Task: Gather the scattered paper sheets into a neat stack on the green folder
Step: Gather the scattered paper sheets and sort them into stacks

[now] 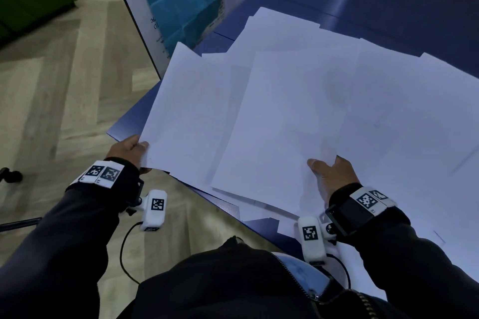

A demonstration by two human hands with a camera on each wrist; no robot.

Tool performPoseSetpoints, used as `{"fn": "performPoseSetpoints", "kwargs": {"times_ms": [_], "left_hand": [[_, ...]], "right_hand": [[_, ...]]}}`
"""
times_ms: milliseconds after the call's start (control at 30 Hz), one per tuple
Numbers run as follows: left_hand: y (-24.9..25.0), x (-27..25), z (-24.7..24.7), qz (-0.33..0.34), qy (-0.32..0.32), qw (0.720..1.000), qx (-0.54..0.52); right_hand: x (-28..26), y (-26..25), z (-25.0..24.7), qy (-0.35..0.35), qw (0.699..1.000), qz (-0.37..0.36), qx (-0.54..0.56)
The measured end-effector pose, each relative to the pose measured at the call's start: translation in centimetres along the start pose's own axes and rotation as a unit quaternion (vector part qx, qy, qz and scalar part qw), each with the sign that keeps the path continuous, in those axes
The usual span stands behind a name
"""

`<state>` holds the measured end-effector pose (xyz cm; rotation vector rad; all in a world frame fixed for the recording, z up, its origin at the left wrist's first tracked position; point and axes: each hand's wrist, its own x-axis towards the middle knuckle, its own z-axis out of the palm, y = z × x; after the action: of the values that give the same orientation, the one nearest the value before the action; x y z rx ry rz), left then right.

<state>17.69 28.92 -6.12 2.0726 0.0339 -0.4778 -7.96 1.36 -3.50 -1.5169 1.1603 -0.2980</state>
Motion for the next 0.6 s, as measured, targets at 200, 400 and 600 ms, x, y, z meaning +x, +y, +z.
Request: {"fn": "performPoseSetpoints", "kwargs": {"times_ms": [200,400,600], "left_hand": [[-0.3,0.1,-1.2,-0.001,0.025,0.998,-0.056],[-0.4,0.4,-4.7,0.029,0.067,0.992,-0.104],[-0.4,2.7,-9.3,0.013,0.167,0.97,-0.173]], "right_hand": [[-0.5,-1.0,-0.3,-0.003,1.0,0.005,-0.002],[-1.0,-1.6,-0.9,-0.014,1.0,-0.002,0.018],[-0.5,-1.1,-0.8,-0.017,0.999,0.001,0.05]]}}
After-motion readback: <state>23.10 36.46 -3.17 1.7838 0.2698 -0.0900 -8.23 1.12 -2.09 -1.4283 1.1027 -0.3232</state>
